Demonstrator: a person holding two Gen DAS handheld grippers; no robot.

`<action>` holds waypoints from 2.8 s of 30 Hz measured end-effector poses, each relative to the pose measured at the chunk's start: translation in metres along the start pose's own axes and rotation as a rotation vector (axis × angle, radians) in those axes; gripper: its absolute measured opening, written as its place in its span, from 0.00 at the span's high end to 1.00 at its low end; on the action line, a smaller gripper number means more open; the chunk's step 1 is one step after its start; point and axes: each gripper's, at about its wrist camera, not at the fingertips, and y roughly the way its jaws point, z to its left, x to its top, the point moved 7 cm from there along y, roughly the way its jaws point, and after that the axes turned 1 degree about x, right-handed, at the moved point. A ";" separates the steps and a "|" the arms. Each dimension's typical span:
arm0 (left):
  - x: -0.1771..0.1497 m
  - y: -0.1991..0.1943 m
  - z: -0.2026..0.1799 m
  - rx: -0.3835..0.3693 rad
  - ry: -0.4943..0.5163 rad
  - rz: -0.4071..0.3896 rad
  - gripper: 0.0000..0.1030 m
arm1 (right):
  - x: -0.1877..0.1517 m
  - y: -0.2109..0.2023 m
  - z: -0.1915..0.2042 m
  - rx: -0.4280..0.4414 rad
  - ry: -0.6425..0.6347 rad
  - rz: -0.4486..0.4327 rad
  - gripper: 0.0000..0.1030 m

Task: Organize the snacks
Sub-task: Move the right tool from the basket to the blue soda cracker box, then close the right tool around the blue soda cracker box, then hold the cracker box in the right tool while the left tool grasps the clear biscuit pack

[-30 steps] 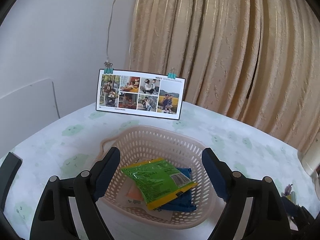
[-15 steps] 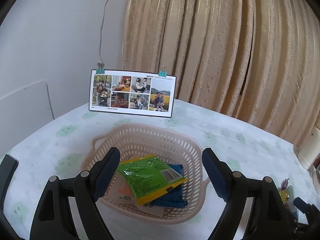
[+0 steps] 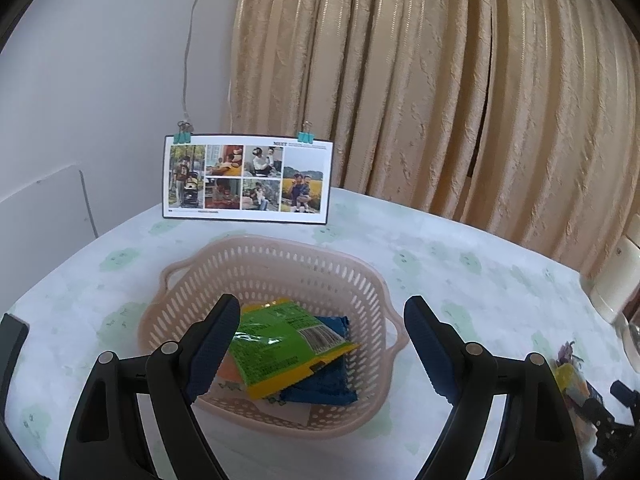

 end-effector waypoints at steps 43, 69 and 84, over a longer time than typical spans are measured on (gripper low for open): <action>-0.023 0.014 -0.035 -0.063 0.107 0.078 0.18 | -0.023 0.035 -0.041 0.171 0.150 0.215 0.43; -0.047 0.023 -0.064 -0.134 0.189 0.154 0.16 | -0.034 0.022 -0.041 0.110 0.125 0.201 0.52; -0.050 0.013 -0.077 -0.114 0.254 0.098 0.14 | -0.050 -0.006 -0.021 0.213 0.190 0.192 0.52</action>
